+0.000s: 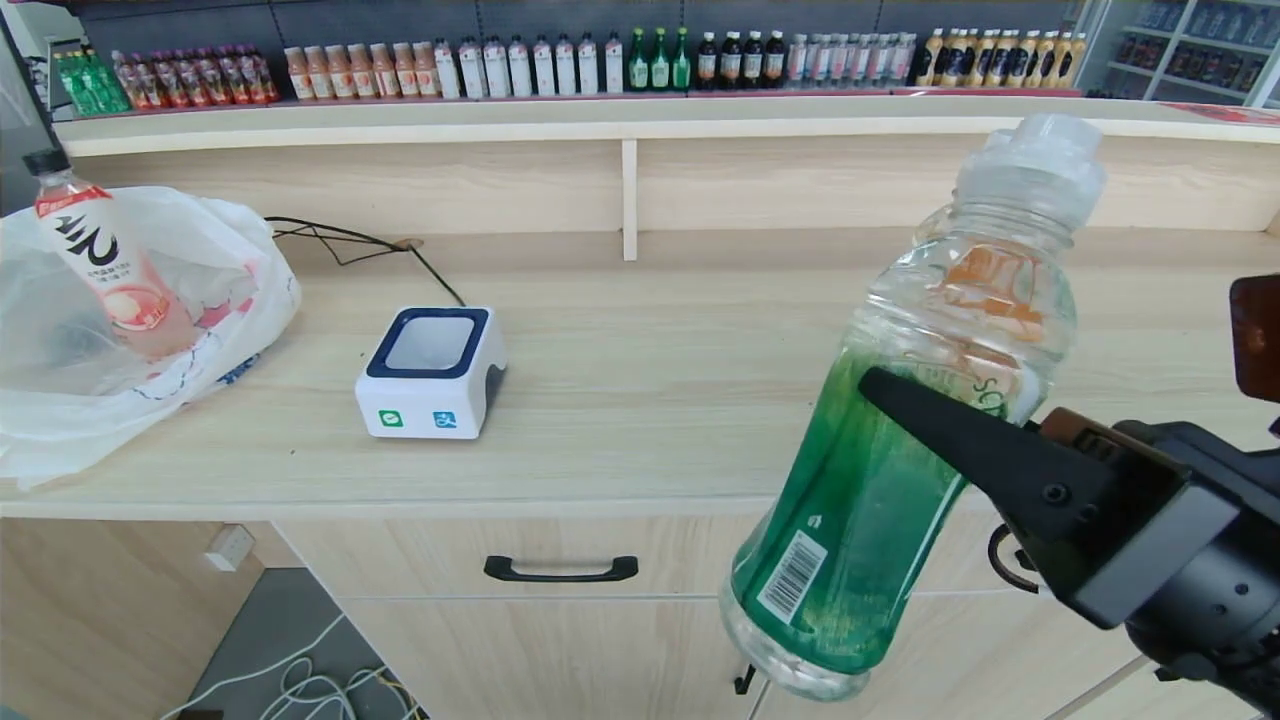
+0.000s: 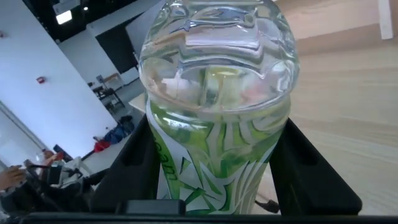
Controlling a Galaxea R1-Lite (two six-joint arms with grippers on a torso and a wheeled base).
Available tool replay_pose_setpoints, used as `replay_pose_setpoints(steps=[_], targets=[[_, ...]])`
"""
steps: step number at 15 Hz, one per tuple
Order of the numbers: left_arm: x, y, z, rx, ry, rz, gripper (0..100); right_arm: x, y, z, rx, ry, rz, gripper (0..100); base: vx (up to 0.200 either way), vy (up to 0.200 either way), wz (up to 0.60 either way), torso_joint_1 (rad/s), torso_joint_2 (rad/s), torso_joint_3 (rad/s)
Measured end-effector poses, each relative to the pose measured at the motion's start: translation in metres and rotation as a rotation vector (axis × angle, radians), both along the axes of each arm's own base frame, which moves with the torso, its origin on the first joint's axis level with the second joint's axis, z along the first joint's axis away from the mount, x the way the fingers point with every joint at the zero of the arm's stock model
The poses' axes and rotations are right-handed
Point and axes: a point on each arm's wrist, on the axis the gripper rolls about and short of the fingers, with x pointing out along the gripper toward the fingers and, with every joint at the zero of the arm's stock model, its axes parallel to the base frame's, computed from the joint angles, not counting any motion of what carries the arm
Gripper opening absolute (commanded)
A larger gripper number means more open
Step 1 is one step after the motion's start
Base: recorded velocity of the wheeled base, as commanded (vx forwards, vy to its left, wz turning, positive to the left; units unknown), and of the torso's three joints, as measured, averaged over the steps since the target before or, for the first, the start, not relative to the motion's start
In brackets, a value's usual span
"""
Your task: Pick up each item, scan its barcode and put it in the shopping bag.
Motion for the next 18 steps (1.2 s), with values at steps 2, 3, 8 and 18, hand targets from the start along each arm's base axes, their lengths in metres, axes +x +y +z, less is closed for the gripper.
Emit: replay_pose_setpoints(steps=[2,3,8,18], targets=[[0.0,0.0,0.0,0.0,0.0,0.0,100,-0.001,-0.001,0.003,0.03,0.003,0.098,0,0.0,0.0,0.0,0.0,0.0,0.0],[0.0,0.0,0.0,0.0,0.0,0.0,100,-0.001,-0.001,0.005,0.049,0.0,0.125,0,0.0,0.0,0.0,0.0,0.0,0.0],[0.0,0.0,0.0,0.0,0.0,-0.002,100,0.001,0.002,0.003,0.156,0.081,0.203,0,0.0,0.0,0.0,0.0,0.0,0.0],[0.0,0.0,0.0,0.0,0.0,-0.001,100,-0.012,0.011,0.0,0.266,0.316,0.384,0,0.0,0.0,0.0,0.0,0.0,0.0]])
